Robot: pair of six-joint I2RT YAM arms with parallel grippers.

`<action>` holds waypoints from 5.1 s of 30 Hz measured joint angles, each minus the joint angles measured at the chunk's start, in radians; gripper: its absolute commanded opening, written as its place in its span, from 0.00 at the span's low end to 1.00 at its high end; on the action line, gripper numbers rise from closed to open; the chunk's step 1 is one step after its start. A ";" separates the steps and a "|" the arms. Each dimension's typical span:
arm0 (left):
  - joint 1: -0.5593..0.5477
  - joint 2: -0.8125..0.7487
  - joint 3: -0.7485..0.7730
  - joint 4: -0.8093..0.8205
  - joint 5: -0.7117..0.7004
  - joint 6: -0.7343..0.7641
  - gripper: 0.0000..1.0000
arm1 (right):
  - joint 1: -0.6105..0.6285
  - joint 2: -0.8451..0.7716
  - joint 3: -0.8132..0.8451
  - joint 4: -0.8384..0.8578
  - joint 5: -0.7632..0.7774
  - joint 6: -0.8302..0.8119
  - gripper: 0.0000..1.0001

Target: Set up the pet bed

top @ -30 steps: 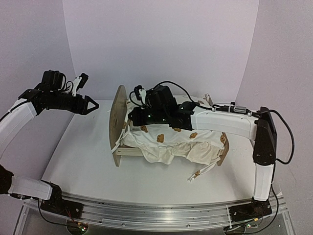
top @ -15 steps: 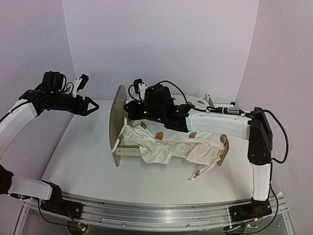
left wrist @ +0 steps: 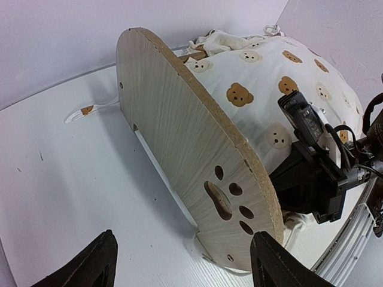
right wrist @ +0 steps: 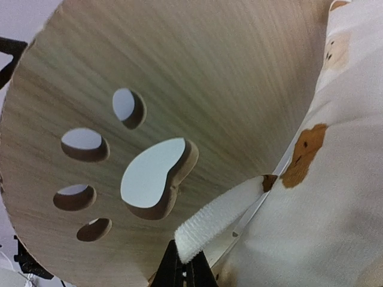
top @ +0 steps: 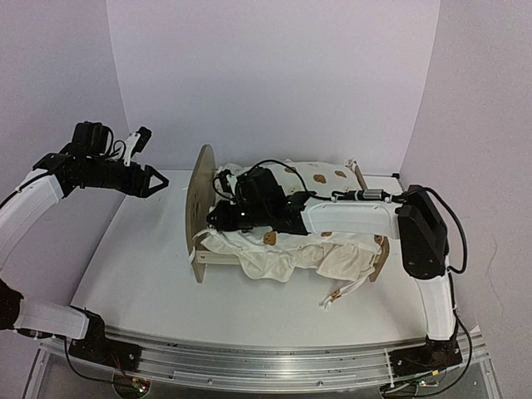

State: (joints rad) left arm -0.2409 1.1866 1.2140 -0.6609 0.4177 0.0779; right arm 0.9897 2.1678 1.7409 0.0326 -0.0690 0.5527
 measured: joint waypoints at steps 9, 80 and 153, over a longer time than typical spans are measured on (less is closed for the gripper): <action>0.000 0.000 -0.014 0.007 0.001 0.000 0.77 | 0.004 0.005 0.056 -0.109 -0.070 0.018 0.37; -0.582 0.223 -0.040 0.060 -0.307 0.653 0.00 | 0.220 -0.329 -0.688 0.160 0.737 0.001 0.00; -0.538 0.457 -0.037 0.075 -0.290 0.685 0.08 | 0.072 -0.694 -0.799 -0.188 0.082 -0.096 0.35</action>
State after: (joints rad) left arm -0.7790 1.6440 1.1768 -0.5861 0.1281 0.7632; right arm 1.0616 1.4734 0.9417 -0.1551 0.0126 0.4569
